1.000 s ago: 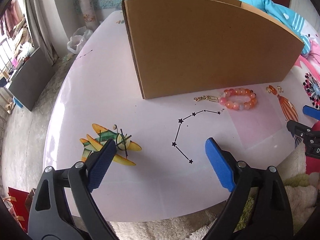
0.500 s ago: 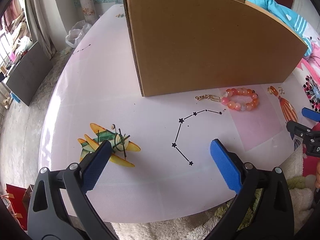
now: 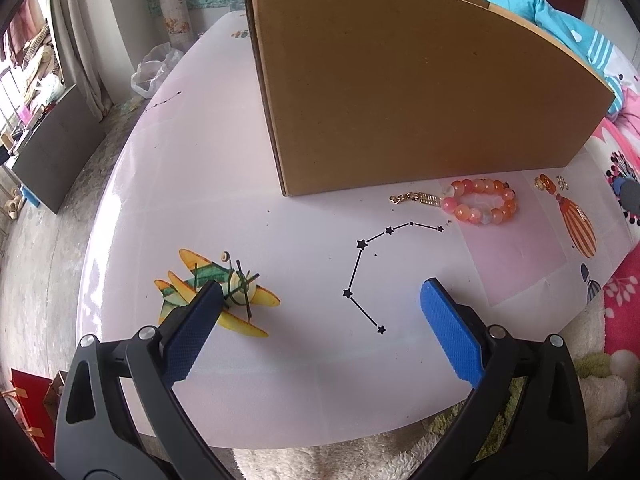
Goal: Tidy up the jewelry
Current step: 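Withdraw both grippers from the box back over the table, then close both grippers on the orange bead bracelet beside the box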
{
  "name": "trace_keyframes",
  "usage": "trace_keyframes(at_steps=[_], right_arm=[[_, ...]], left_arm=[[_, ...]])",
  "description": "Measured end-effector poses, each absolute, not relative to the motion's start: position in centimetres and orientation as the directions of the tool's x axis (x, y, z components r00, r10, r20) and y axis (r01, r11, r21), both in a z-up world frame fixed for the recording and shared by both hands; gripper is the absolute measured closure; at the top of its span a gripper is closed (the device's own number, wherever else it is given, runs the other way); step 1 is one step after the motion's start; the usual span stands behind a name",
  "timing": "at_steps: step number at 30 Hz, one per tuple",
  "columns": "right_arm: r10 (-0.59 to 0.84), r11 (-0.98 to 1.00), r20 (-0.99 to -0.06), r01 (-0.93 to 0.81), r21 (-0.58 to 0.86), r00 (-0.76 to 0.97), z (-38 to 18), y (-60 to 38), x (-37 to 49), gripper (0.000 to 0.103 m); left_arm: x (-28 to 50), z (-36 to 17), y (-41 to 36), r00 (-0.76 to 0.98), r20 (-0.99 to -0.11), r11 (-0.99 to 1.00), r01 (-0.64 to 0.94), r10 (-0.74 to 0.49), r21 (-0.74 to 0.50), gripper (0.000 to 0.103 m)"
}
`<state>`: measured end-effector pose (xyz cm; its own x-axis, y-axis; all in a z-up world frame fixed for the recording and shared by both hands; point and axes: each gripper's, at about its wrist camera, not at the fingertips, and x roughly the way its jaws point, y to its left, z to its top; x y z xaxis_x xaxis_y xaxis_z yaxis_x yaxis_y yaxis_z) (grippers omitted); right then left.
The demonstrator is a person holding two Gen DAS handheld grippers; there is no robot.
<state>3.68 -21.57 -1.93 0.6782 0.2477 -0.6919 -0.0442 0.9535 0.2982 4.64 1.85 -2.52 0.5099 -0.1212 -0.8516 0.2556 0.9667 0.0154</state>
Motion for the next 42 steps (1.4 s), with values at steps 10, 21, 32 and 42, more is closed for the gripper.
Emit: trace_keyframes(at_steps=[10, 21, 32, 42], right_arm=[[0.374, 0.916, -0.705, -0.124, 0.381, 0.603, -3.6, -18.9, 7.4, 0.048], [0.390, 0.915, -0.743, -0.143, 0.376, 0.544, -4.9, -16.9, 7.8, 0.081], [0.386, 0.918, -0.765, -0.136, 0.371, 0.515, -5.4, -16.0, 8.1, 0.084], [0.393, 0.916, -0.772, -0.139, 0.376, 0.499, -5.2, -15.9, 8.5, 0.084]], left_arm=[[4.2, 0.1, 0.3, 0.545, -0.716, 0.879, 0.427, -0.437, -0.211, 0.045], [6.8, -1.7, -1.7, 0.430, -0.736, 0.823, 0.480, -0.524, -0.305, 0.082], [7.7, -2.5, -2.0, 0.384, -0.756, 0.822, 0.451, -0.530, -0.347, 0.086], [8.0, -2.3, -1.7, 0.378, -0.762, 0.821, 0.461, -0.525, -0.338, 0.085]])
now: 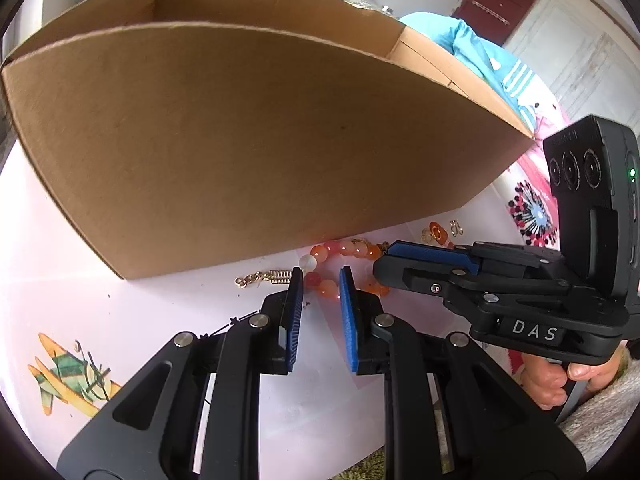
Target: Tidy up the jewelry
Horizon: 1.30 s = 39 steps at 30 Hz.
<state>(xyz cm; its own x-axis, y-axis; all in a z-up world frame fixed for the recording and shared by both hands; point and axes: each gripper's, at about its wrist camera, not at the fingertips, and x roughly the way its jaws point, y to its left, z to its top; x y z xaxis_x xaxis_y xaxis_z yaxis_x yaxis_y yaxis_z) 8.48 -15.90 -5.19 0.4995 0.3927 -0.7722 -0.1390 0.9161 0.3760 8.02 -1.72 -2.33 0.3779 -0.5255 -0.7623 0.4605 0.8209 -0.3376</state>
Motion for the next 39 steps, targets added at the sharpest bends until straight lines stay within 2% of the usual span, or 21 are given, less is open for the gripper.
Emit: trace_keyframes(at_steps=[4, 7, 10, 12, 23, 33, 39], right_arm=[[0.386, 0.921, -0.778, -0.158, 0.356, 0.496, -5.0, -15.1, 8.6, 0.084], [0.365, 0.931, -0.791, -0.174, 0.321, 0.492, -4.9, -14.4, 8.8, 0.093], [0.362, 0.932, -0.788, -0.179, 0.315, 0.498, -4.8, -14.2, 8.8, 0.093], [0.363, 0.932, -0.785, -0.183, 0.314, 0.502, -4.6, -14.2, 8.7, 0.093], [0.358, 0.934, -0.770, -0.213, 0.288, 0.529, -3.2, -14.2, 6.5, 0.094], [0.389, 0.920, -0.802, -0.228, 0.317, 0.453, -4.4, -13.9, 5.3, 0.094], [0.396, 0.916, -0.810, -0.251, 0.314, 0.433, -4.5, -13.5, 4.9, 0.094]], left_arm=[[8.0, -2.3, -2.0, 0.384, -0.762, 0.822, 0.464, -0.522, -0.329, 0.085], [7.8, -2.2, -2.2, 0.400, -0.762, 0.828, 0.469, -0.509, -0.307, 0.087], [7.3, -2.0, -2.8, 0.430, -0.767, 0.836, 0.493, -0.476, -0.243, 0.090], [6.8, -1.6, -3.4, 0.453, -0.765, 0.833, 0.520, -0.458, -0.191, 0.103], [5.7, -1.0, -3.2, 0.437, -0.747, 0.802, 0.558, -0.501, -0.211, 0.103], [4.7, -2.3, -2.8, 0.386, -0.786, 0.805, 0.549, -0.483, -0.226, 0.103], [4.1, -1.3, -1.6, 0.395, -0.746, 0.788, 0.551, -0.537, -0.275, 0.103]])
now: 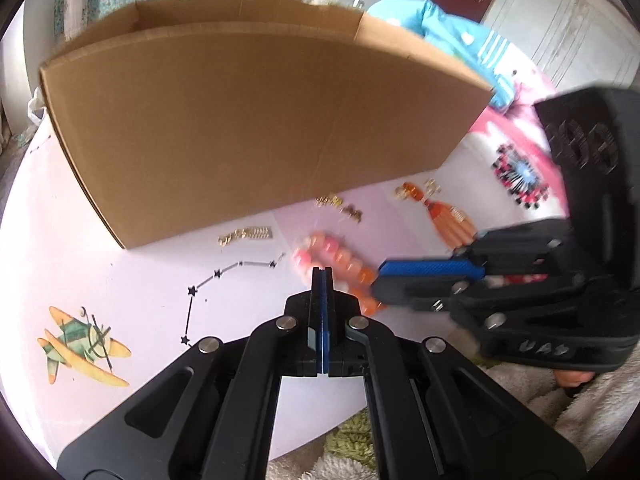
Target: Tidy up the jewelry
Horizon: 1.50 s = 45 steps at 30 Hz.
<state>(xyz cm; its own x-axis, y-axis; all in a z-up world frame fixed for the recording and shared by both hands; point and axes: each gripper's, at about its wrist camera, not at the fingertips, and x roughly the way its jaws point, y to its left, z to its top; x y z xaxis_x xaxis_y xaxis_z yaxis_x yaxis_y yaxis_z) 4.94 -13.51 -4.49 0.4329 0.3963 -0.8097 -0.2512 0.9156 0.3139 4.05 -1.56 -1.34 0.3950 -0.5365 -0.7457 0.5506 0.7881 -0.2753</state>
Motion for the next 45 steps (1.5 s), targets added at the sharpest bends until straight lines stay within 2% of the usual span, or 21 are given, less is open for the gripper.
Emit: trace_keyframes(at_steps=[4, 10, 16, 20, 24, 25, 26, 28, 32, 37, 45], right_arm=[[0.410, 0.910, -0.809, -0.248, 0.332, 0.421, -4.6, -13.6, 4.8, 0.094], [0.410, 0.910, -0.810, -0.245, 0.334, 0.419, -4.5, -13.9, 5.0, 0.094], [0.443, 0.890, -0.805, -0.298, 0.344, 0.394, -4.7, -11.5, 5.9, 0.094], [0.456, 0.880, -0.796, -0.335, 0.336, 0.400, -4.7, -10.0, 7.4, 0.093], [0.472, 0.876, -0.780, -0.315, 0.364, 0.411, -4.3, -9.1, 9.3, 0.092], [0.479, 0.874, -0.773, -0.309, 0.375, 0.416, -4.2, -9.3, 9.5, 0.090], [0.484, 0.872, -0.763, -0.304, 0.382, 0.428, -3.9, -9.8, 9.5, 0.083], [0.463, 0.886, -0.743, -0.281, 0.370, 0.483, -2.8, -11.1, 9.1, 0.075], [0.394, 0.916, -0.712, -0.179, 0.360, 0.581, -1.6, -15.9, 6.9, 0.075], [0.299, 0.930, -0.668, -0.051, 0.365, 0.682, -0.3, -20.9, 6.1, 0.075], [0.277, 0.935, -0.651, -0.044, 0.351, 0.706, -0.3, -22.1, 8.0, 0.075]], left_arm=[[4.4, -0.7, -1.6, 0.380, -0.707, 0.755, 0.564, -0.596, -0.334, 0.103], [4.6, -2.4, -2.1, 0.342, -0.769, 0.777, 0.554, -0.540, -0.299, 0.103], [4.7, -2.5, -0.2, 0.352, -0.780, 0.808, 0.499, -0.518, -0.312, 0.103], [5.2, -2.3, 1.4, 0.403, -0.785, 0.847, 0.456, -0.471, -0.275, 0.103], [6.1, -2.1, 2.9, 0.423, -0.785, 0.867, 0.415, -0.453, -0.276, 0.103], [6.2, -2.0, 3.3, 0.426, -0.785, 0.869, 0.411, -0.450, -0.276, 0.103], [6.2, -1.7, 3.6, 0.425, -0.780, 0.866, 0.411, -0.459, -0.285, 0.103], [6.3, -1.2, 4.1, 0.430, -0.760, 0.855, 0.415, -0.487, -0.313, 0.103], [6.7, 0.4, 4.5, 0.470, -0.703, 0.835, 0.425, -0.533, -0.350, 0.102], [7.6, 1.2, 4.4, 0.503, -0.674, 0.835, 0.418, -0.541, -0.358, 0.102], [8.4, 1.4, 4.1, 0.515, -0.676, 0.844, 0.410, -0.526, -0.345, 0.102]])
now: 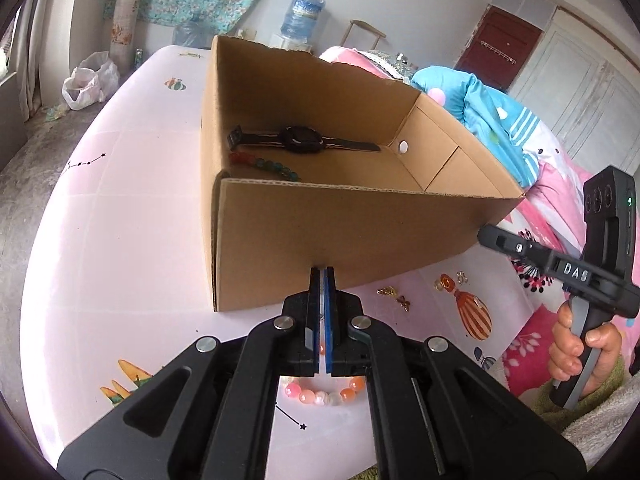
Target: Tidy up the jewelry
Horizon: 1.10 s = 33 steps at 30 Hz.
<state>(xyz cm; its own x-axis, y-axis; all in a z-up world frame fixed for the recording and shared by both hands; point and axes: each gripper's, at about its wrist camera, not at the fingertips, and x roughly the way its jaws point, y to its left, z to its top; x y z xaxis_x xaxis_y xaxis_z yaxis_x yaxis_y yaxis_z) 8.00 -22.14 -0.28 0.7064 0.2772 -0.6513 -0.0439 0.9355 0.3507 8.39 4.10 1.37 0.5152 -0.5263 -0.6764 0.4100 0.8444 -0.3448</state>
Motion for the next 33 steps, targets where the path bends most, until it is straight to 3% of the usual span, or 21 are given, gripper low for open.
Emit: trace_keyframes(at_steps=[15, 30, 33], right_arm=[[0.184, 0.963, -0.640, -0.007, 0.268, 0.746, 0.9, -24.3, 5.6, 0.075], [0.132, 0.989, -0.823, -0.024, 0.143, 0.553, -4.1, -22.4, 0.8, 0.075], [0.104, 0.994, -0.838, -0.021, 0.110, 0.536, -5.0, -22.0, 1.1, 0.080]], left_arm=[[8.0, 1.3, 2.8, 0.530, -0.695, 0.858, 0.441, -0.486, -0.263, 0.102], [5.3, 0.4, -0.2, 0.476, -0.740, 0.840, 0.496, -0.475, -0.220, 0.102], [4.8, 0.3, -0.9, 0.475, -0.748, 0.834, 0.518, -0.463, -0.188, 0.102]])
